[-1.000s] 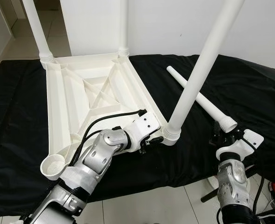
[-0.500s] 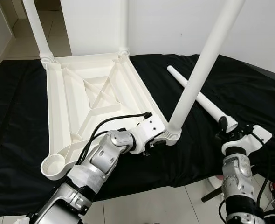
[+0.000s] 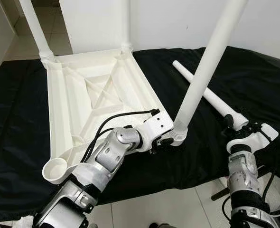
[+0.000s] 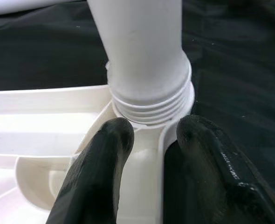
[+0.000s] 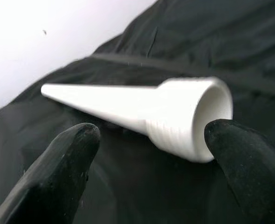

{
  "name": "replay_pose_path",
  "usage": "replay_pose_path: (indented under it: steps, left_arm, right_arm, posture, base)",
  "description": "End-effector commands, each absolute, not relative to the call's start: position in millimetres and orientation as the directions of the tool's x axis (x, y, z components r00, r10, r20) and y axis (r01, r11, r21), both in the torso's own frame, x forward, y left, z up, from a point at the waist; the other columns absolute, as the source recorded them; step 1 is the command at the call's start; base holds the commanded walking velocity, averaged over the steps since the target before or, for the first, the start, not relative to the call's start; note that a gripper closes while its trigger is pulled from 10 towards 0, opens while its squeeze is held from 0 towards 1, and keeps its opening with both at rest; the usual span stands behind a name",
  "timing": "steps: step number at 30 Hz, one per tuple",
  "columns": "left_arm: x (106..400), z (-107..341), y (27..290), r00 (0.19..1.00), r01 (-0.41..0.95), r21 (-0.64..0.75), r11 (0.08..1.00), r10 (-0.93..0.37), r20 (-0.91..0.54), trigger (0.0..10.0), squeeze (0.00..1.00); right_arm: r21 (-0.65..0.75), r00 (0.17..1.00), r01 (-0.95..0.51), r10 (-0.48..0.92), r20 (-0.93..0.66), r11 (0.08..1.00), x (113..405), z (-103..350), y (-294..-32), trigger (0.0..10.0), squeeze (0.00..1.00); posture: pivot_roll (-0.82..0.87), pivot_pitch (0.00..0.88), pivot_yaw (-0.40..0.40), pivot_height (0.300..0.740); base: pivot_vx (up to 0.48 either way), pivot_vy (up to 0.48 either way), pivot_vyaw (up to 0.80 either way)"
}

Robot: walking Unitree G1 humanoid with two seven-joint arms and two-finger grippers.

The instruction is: Building children table

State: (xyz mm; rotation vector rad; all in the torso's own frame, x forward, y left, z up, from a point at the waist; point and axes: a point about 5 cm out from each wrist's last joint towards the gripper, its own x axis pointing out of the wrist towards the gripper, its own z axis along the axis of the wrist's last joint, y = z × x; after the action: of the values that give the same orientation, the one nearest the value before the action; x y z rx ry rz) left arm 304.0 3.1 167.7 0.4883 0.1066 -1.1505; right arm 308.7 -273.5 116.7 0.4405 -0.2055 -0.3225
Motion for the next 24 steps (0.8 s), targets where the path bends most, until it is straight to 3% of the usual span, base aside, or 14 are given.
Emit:
replay_pose_path:
  steps: [1,16,17,18,19,20,21,24]
  left_arm:
    - [305.7,170.1,4.0,0.449,0.878,0.336,0.343,-0.834,-0.322,10.0,0.00]
    - [305.9,175.3,8.4,0.454,0.874,0.345,0.341,-0.826,-0.333,10.0,0.00]
    - [305.7,175.1,8.0,0.453,0.875,0.344,0.341,-0.826,-0.334,10.0,0.00]
    - [305.7,175.1,8.0,0.453,0.875,0.344,0.341,-0.826,-0.334,10.0,0.00]
    - [305.4,175.2,7.5,0.452,0.875,0.344,0.340,-0.827,-0.334,10.0,0.00]
    - [305.4,175.2,7.5,0.452,0.875,0.344,0.340,-0.827,-0.334,10.0,0.00]
    - [305.2,175.7,6.2,0.452,0.875,0.344,0.340,-0.828,-0.332,10.0,0.00]
    - [305.2,176.4,5.5,0.453,0.875,0.345,0.341,-0.829,-0.328,10.0,0.00]
  right_arm:
    - [0.457,0.935,0.258,-0.339,0.104,0.851,308.7,111.9,-271.4,10.0,0.00]
    - [0.517,0.943,0.207,-0.311,0.123,0.831,325.8,123.2,-268.2,10.0,0.00]
    - [0.529,0.943,0.195,-0.305,0.129,0.826,329.1,126.8,-268.2,9.3,0.00]
    - [0.529,0.943,0.195,-0.305,0.129,0.826,329.1,126.8,-268.2,9.3,0.00]
    - [0.527,0.948,0.179,-0.289,0.133,0.831,333.6,131.4,-266.8,3.6,0.00]
    - [0.527,0.948,0.179,-0.289,0.133,0.831,333.6,131.4,-266.8,3.6,0.00]
    - [0.492,0.959,0.165,-0.256,0.124,0.855,340.6,136.5,-263.6,0.0,0.00]
    - [0.486,0.965,0.149,-0.234,0.119,0.861,342.9,137.4,-261.4,0.0,0.00]
  posture:
    - [0.06,0.101,0.014,0.740]
    - [0.10,0.118,0.035,0.740]
    - [0.10,0.115,0.035,0.740]
    - [0.10,0.115,0.035,0.740]
    - [0.10,0.113,0.033,0.740]
    - [0.10,0.113,0.033,0.740]
    - [0.09,0.109,0.030,0.740]
    - [0.10,0.107,0.025,0.740]
  base:
    - [0.000,0.000,0.00]
    - [0.000,0.000,0.00]
    - [0.000,0.000,0.00]
    - [0.000,0.000,0.00]
    - [0.000,0.000,0.00]
    - [0.000,0.000,0.00]
    - [0.000,0.000,0.00]
    - [0.000,0.000,0.00]
